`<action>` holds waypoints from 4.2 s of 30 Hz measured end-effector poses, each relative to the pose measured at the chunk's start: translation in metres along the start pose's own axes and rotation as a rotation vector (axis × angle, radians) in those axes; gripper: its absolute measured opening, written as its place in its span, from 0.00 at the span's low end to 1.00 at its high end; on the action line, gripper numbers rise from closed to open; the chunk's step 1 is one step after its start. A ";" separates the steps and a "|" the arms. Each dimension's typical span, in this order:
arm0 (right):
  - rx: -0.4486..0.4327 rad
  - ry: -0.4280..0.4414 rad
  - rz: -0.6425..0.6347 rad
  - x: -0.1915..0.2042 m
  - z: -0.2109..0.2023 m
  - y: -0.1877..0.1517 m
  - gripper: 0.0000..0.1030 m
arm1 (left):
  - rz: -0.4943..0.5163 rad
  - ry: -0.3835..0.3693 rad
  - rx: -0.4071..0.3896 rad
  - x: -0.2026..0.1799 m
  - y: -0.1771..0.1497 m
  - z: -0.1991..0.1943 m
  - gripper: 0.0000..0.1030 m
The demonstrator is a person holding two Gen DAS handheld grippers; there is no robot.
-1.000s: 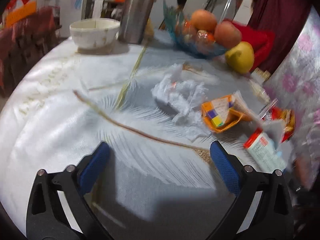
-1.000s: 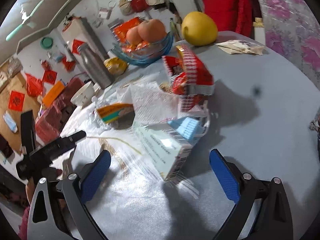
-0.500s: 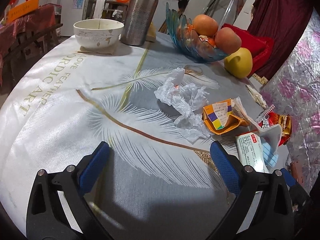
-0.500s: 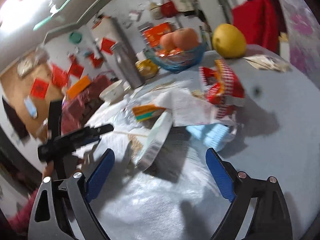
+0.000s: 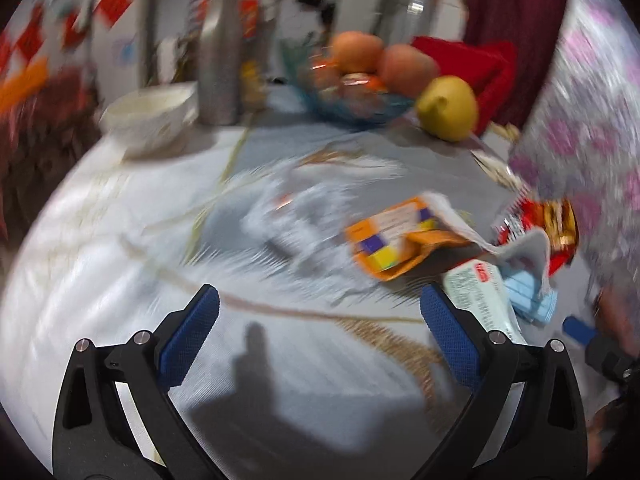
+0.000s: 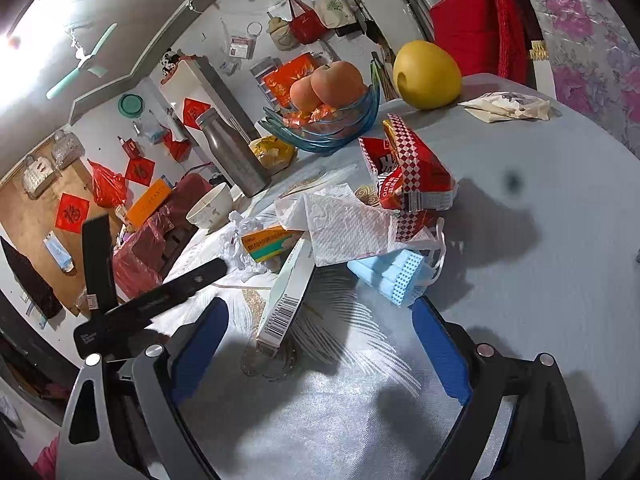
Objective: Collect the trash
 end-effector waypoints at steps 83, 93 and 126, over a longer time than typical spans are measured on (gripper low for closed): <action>0.032 0.049 -0.060 0.016 0.003 -0.007 0.89 | 0.151 -0.161 0.097 -0.007 -0.038 -0.021 0.78; 0.034 0.056 -0.055 0.015 0.003 -0.006 0.89 | 0.387 -0.092 0.167 -0.045 -0.054 -0.008 0.87; 0.100 -0.037 -0.207 0.035 0.017 -0.014 0.89 | 0.076 -0.167 -0.056 0.018 -0.043 -0.070 0.45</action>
Point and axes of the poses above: each gripper's, at about its wrist camera, not at the fingertips, and z roughly the way its jaws point, x to its left, y to its top, the point moved 7 cm from there along z, roughly the way its jaws point, and after that the axes turned 2 degrees about z, right-handed, at the moved point
